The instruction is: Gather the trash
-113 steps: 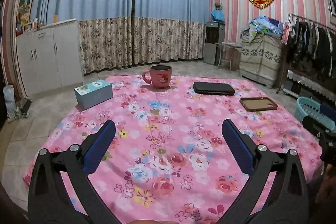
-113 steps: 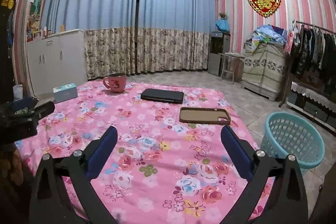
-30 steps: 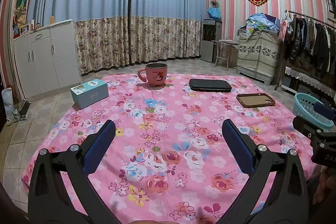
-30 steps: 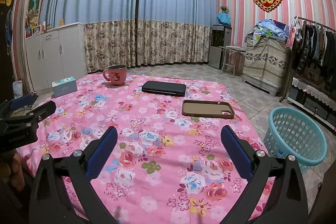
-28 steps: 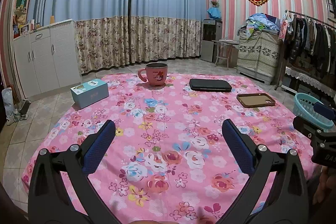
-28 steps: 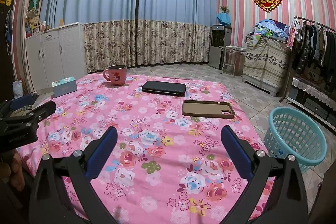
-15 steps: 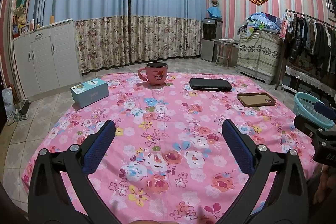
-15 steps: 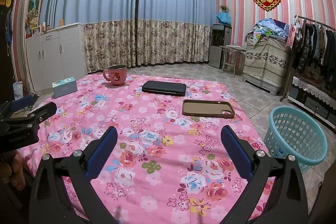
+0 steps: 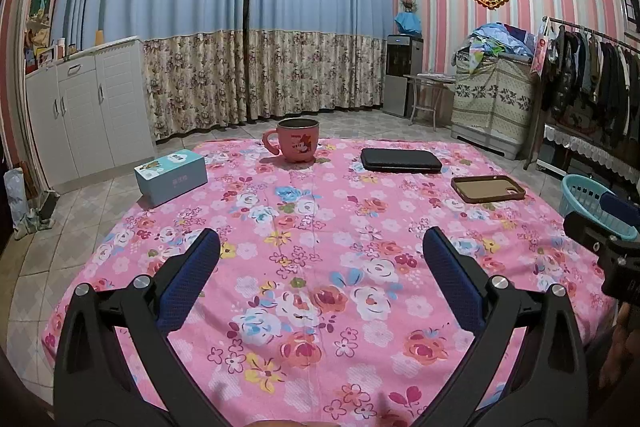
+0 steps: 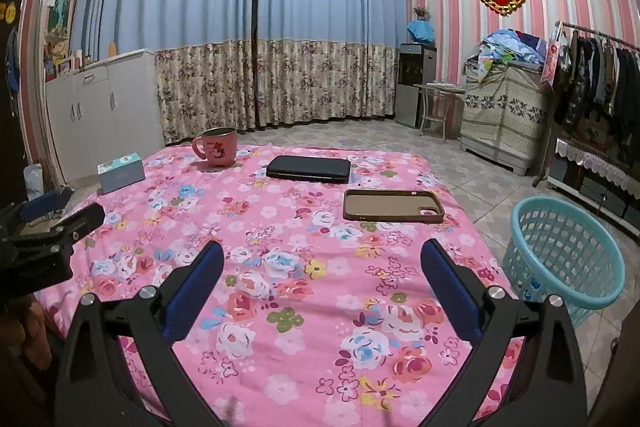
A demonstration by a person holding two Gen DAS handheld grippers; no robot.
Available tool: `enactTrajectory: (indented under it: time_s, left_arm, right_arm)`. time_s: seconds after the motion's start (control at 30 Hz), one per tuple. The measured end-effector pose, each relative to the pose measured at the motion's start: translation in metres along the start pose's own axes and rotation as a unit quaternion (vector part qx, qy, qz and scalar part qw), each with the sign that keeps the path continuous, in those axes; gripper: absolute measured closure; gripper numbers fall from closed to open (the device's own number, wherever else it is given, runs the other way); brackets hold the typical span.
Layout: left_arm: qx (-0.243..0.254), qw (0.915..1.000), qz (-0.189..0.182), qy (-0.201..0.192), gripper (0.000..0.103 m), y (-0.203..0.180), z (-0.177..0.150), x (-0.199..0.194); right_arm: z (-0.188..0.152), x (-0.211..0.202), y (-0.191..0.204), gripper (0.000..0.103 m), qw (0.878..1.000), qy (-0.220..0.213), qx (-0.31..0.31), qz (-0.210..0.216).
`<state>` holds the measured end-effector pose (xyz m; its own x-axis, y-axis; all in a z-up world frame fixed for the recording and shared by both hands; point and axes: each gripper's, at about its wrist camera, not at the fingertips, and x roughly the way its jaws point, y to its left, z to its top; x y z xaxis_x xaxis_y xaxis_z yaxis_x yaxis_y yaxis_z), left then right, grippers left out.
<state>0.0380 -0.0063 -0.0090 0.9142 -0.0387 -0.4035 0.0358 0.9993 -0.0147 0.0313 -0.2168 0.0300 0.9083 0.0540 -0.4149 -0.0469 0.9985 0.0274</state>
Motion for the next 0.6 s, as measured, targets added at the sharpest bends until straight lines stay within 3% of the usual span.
enactTrajectory:
  time_s: [0.6]
  left_arm:
    - [0.008,1.0000,0.003,0.003,0.005,-0.0014,-0.0012,0.0006]
  right_arm:
    - [0.0011,-0.0003,-0.0022,0.006,1.000,0.000,0.000,0.001]
